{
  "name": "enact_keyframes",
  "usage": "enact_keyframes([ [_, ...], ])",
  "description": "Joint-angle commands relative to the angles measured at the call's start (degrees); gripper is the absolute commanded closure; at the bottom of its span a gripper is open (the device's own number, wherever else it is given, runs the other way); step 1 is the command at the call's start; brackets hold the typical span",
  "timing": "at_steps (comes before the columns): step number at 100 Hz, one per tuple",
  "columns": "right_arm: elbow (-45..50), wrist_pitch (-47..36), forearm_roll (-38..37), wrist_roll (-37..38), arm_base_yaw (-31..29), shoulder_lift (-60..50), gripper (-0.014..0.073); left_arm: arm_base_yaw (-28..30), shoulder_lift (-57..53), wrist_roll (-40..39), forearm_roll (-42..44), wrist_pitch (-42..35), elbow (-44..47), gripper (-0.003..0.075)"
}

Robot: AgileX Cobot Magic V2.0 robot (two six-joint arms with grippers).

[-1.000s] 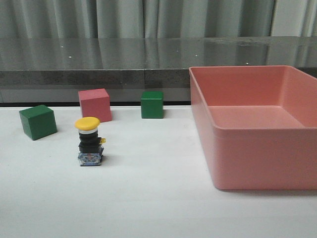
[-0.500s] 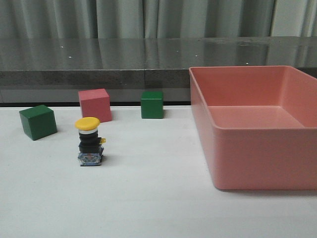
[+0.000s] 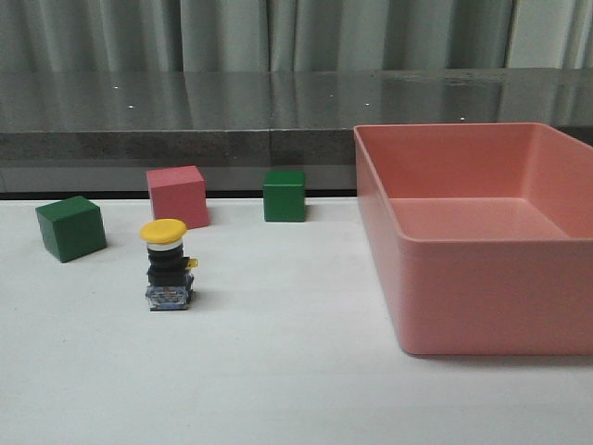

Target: Place and stand button with both arms

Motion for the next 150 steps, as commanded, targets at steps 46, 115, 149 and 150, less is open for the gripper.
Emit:
enact_keyframes([
  [46, -1.41, -4.08, 0.73, -0.18, -0.28, 0.45, 0.0654, 4.61, -4.48, -2.48, -0.62, -13.08, 4.56, 0.0739],
  [115, -1.41, -4.08, 0.73, -0.18, -0.28, 0.58, 0.0654, 23.17, -27.36, -13.81, -1.46, -15.62, 24.56, 0.0739],
  [149, -1.41, -4.08, 0.73, -0.18, -0.28, 0.58, 0.0654, 23.17, -27.36, -13.81, -1.46, -16.34, 24.46, 0.0739],
  [150, -1.41, -4.08, 0.73, -0.18, -0.28, 0.58, 0.0654, 23.17, -27.36, -13.81, -1.46, -16.34, 24.46, 0.0739],
])
